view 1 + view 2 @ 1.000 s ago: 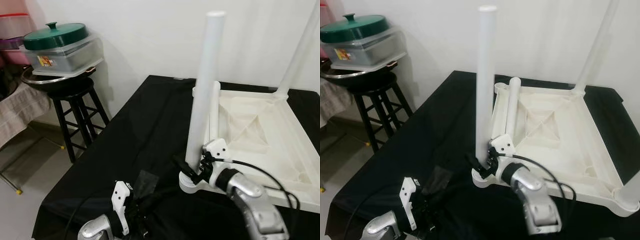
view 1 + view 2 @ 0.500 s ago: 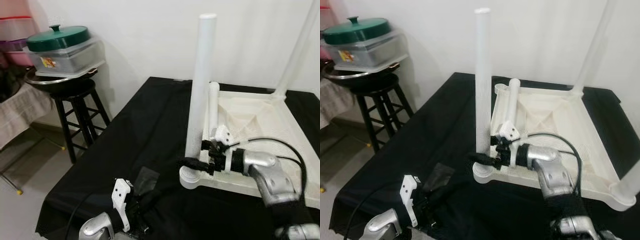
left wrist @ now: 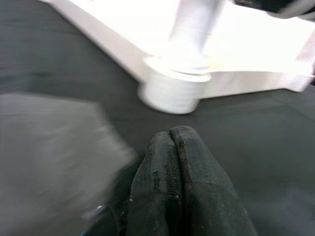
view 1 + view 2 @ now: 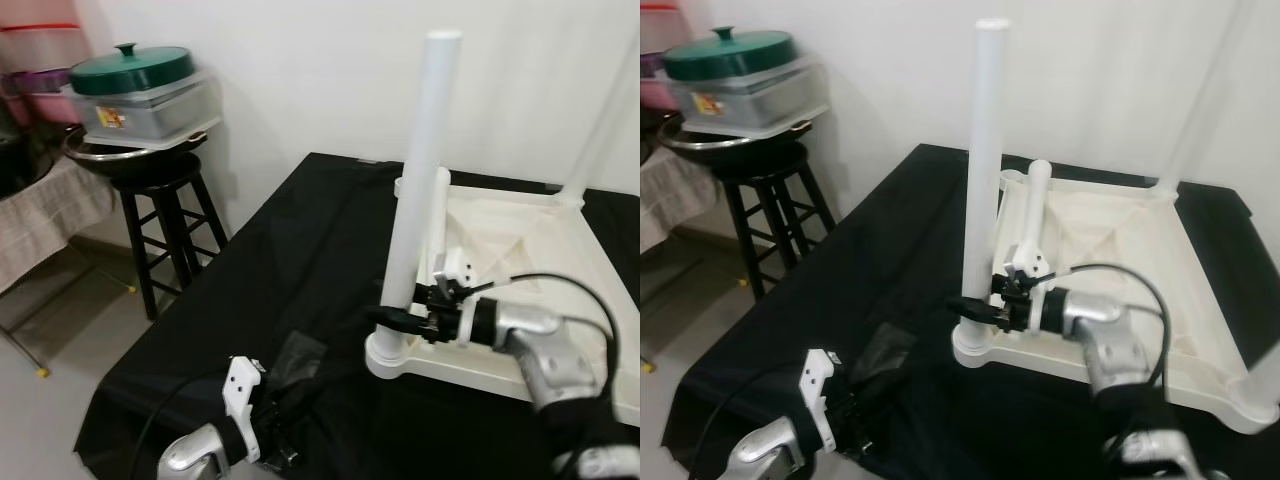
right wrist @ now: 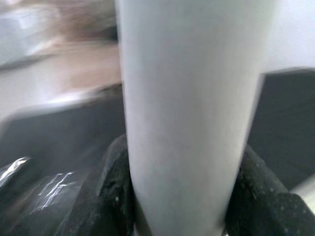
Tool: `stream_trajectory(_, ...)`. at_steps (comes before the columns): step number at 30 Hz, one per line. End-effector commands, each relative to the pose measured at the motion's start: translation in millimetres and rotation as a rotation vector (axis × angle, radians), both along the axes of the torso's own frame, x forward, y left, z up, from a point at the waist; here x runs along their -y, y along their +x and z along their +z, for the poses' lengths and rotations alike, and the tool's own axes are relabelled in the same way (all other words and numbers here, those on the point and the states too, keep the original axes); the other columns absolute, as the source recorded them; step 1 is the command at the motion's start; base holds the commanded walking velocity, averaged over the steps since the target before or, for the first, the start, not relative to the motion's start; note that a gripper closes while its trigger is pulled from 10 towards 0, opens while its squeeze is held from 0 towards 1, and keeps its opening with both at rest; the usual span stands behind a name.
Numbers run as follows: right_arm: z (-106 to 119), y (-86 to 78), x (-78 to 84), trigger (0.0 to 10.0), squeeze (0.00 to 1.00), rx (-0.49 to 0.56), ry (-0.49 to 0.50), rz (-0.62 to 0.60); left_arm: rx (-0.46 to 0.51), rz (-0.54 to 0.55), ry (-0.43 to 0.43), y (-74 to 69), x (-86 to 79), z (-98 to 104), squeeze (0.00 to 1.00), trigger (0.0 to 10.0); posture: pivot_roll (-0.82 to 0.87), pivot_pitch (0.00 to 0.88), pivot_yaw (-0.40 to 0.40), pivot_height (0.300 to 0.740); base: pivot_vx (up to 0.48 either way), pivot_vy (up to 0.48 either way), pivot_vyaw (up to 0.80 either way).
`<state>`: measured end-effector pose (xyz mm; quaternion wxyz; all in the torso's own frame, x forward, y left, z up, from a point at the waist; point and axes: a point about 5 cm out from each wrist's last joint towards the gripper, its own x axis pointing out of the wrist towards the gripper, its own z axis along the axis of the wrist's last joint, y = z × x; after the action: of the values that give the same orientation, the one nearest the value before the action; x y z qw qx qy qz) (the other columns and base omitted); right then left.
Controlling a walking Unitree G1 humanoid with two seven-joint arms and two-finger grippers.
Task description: Building children table
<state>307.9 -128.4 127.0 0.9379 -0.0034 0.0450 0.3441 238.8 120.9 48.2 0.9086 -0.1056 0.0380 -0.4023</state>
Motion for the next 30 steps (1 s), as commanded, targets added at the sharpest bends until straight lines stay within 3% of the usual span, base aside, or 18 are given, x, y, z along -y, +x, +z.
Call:
stream_trajectory(1, -67.9, -25.7, 9.9, 0.0, 0.0, -0.273, -0.22, -0.379, -0.009, -0.009, 0.008, -3.3, 1.1, -2.0, 0.0, 10.0, 0.0, 0.0, -0.011, 0.74, 0.0, 0.0, 0.0)
stream_trajectory(2, -67.9, -25.7, 9.9, 0.0, 0.0, -0.273, -0.22, -0.379, -0.009, -0.009, 0.008, -3.3, 1.1, -2.0, 0.0, 10.0, 0.0, 0.0, -0.011, 0.74, 0.0, 0.0, 0.0)
stream_trajectory(3, -81.8, -42.9, -4.9, 0.0, 0.0, -0.319, -0.208, -0.428, -0.008, -0.01, 0.01, -3.1, 0.9, -1.8, 0.0, 10.0, -0.01, 0.0, 0.008, 0.74, 0.0, 0.0, 0.0)
stream_trajectory(4, -83.1, -48.7, -12.6, 0.0, 0.0, -0.315, -0.207, -0.416, -0.008, -0.015, 0.015, -2.4, 1.8, -1.6, 0.0, 10.0, -0.05, 0.0, 0.031, 0.74, 0.0, 0.0, 0.0)
stream_trajectory(9, -70.6, -37.2, -13.3, 0.0, 0.0, -0.243, -0.233, -0.329, -0.01, -0.024, 0.018, -0.9, 4.2, -2.0, 0.0, 10.0, -0.06, 0.0, 0.032, 0.74, 0.0, 0.0, 0.0)
stream_trajectory(10, -64.6, -28.1, -11.9, 10.0, 0.0, -0.232, -0.221, -0.302, -0.008, -0.022, 0.014, 0.5, 5.2, -0.9, 0.0, 10.0, -0.05, 0.0, 0.038, 0.74, 0.0, 0.0, 0.0)
stream_trajectory(14, -61.3, -24.3, -12.5, 10.0, 0.0, -0.226, -0.215, -0.28, -0.006, -0.021, 0.012, 1.3, 5.5, -0.2, 0.0, 10.0, -0.05, 0.0, 0.038, 0.74, 0.0, 0.0, 0.0)
stream_trajectory(15, -54.8, -20.6, -14.1, 10.0, 1.0, -0.212, -0.188, -0.251, -0.004, -0.017, 0.009, 2.5, 5.2, 1.0, 0.0, 10.0, -0.05, 0.0, 0.042, 0.74, 0.0, 0.0, 0.0)
stream_trajectory(19, -31.3, -10.9, -21.0, 10.0, 1.0, -0.145, -0.108, -0.122, -0.001, -0.012, 0.005, 5.3, 3.8, 3.4, 0.0, 10.0, -0.04, 0.0, 0.04, 0.74, 0.0, 0.0, 0.0)
stream_trajectory(20, -15.3, -7.4, -23.2, 10.0, 1.0, -0.089, -0.074, -0.02, -0.001, -0.01, 0.003, 6.5, 3.0, 4.4, 0.0, 10.0, -0.03, 0.0, 0.039, 0.74, 0.0, 0.0, 0.0)
stream_trajectory(21, -15.3, -7.4, -23.2, 10.0, 1.0, -0.089, -0.074, -0.02, -0.001, -0.01, 0.003, 6.5, 3.0, 4.4, 0.0, 10.0, -0.03, 0.0, 0.039, 0.74, 0.0, 0.0, 0.0)
stream_trajectory(22, -1.1, -6.1, -21.8, 10.0, 1.0, -0.025, -0.069, 0.101, 0.0, -0.01, 0.003, 7.4, 2.5, 5.3, 0.0, 10.0, -0.03, 0.0, 0.038, 0.74, 0.0, 0.0, 0.0)
stream_trajectory(23, 8.7, -7.0, -17.9, 10.0, 0.09, 0.016, -0.078, 0.215, 0.0, -0.008, 0.004, 8.0, 2.0, 5.9, 0.0, 10.0, -0.02, 0.0, 0.037, 0.74, 0.0, 0.0, 0.0)
stream_trajectory(24, 8.7, -7.0, -17.9, 10.0, 0.09, 0.016, -0.078, 0.215, 0.0, -0.008, 0.004, 8.0, 2.0, 5.9, 0.0, 10.0, -0.02, 0.0, 0.037, 0.74, 0.0, 0.0, 0.0)
stream_trajectory(25, 13.5, -8.1, -14.8, 10.0, 0.09, 0.034, -0.086, 0.287, 0.001, -0.007, 0.004, 8.4, 1.6, 6.2, 0.0, 10.0, -0.02, 0.0, 0.037, 0.74, 0.0, 0.0, 0.0)
stream_trajectory(26, 20.2, -4.7, -8.6, 10.0, 0.0, 0.047, -0.095, 0.347, 0.002, -0.005, 0.007, 8.8, 1.4, 6.6, 0.0, 10.0, -0.01, 0.0, 0.036, 0.74, 0.0, 0.0, 0.0)
stream_trajectory(28, 28.7, 1.9, -0.3, 10.0, 0.0, 0.067, -0.13, 0.432, 0.003, -0.004, 0.011, 9.6, 0.6, 7.1, 0.0, 10.0, -0.01, 0.0, 0.038, 0.74, 0.0, 0.0, 0.0)
stream_trajectory(30, 28.7, 1.9, -0.3, 10.0, 0.0, 0.067, -0.13, 0.432, 0.003, -0.004, 0.011, 9.6, 0.6, 7.1, 0.0, 10.0, -0.01, 0.0, 0.038, 0.74, 0.0, 0.0, 0.0)
